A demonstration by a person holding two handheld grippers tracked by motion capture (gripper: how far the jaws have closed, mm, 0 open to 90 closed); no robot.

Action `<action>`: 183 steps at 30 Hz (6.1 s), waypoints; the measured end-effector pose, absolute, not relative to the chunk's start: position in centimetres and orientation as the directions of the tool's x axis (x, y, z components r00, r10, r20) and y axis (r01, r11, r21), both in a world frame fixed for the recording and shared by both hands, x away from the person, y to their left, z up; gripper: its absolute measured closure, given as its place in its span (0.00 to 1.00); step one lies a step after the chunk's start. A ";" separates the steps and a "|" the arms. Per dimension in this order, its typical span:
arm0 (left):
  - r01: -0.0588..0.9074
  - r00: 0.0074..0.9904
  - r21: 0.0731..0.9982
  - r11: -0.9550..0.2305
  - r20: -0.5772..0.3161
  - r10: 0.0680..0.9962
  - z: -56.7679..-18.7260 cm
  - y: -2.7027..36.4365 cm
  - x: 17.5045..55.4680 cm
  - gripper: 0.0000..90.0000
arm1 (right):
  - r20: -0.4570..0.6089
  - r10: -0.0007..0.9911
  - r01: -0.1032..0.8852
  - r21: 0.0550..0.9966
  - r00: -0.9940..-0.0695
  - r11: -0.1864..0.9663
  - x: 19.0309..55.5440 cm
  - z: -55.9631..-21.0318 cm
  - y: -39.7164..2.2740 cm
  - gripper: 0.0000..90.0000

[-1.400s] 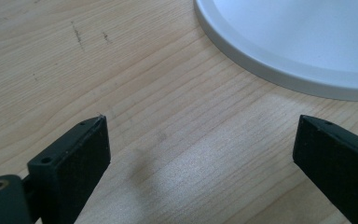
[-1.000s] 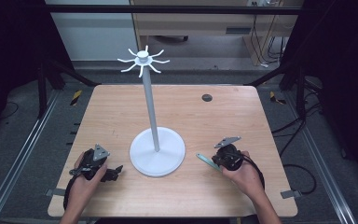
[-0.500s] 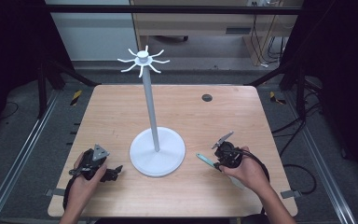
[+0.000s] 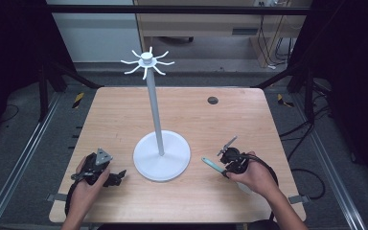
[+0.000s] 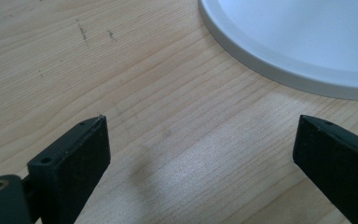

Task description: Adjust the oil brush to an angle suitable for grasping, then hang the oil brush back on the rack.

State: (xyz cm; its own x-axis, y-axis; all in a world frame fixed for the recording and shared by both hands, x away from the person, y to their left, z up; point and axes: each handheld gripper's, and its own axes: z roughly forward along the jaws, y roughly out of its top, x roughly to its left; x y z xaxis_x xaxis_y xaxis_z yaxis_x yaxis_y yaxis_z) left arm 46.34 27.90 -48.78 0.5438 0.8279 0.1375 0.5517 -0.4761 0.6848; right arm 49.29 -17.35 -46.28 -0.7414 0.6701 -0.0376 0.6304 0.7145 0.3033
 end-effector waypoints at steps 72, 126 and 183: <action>0.553 0.539 0.686 -0.473 0.138 0.831 -48.7 28.0 46.3 0.04 | -0.010 0.731 0.587 0.588 -0.683 0.556 49.7 -38.5 -20.2 0.91; 0.553 0.528 0.693 -0.462 0.139 0.838 -48.6 28.3 46.2 0.04 | 0.015 0.712 0.384 0.850 -0.702 0.361 48.1 -30.4 -18.3 0.91; 0.550 0.523 0.699 -0.457 0.138 0.841 -48.5 28.4 46.2 0.04 | -0.015 0.660 0.230 0.931 -0.751 0.283 46.2 -25.6 -14.0 0.91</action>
State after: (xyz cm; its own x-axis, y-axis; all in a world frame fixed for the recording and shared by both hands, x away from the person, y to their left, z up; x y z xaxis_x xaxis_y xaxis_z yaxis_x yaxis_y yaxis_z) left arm 46.16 28.38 -48.51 0.5225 0.8414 0.1381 0.5503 -0.4565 0.6991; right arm 46.19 -14.01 -25.63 -0.7511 0.6600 -0.0152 0.2300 0.2833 0.9310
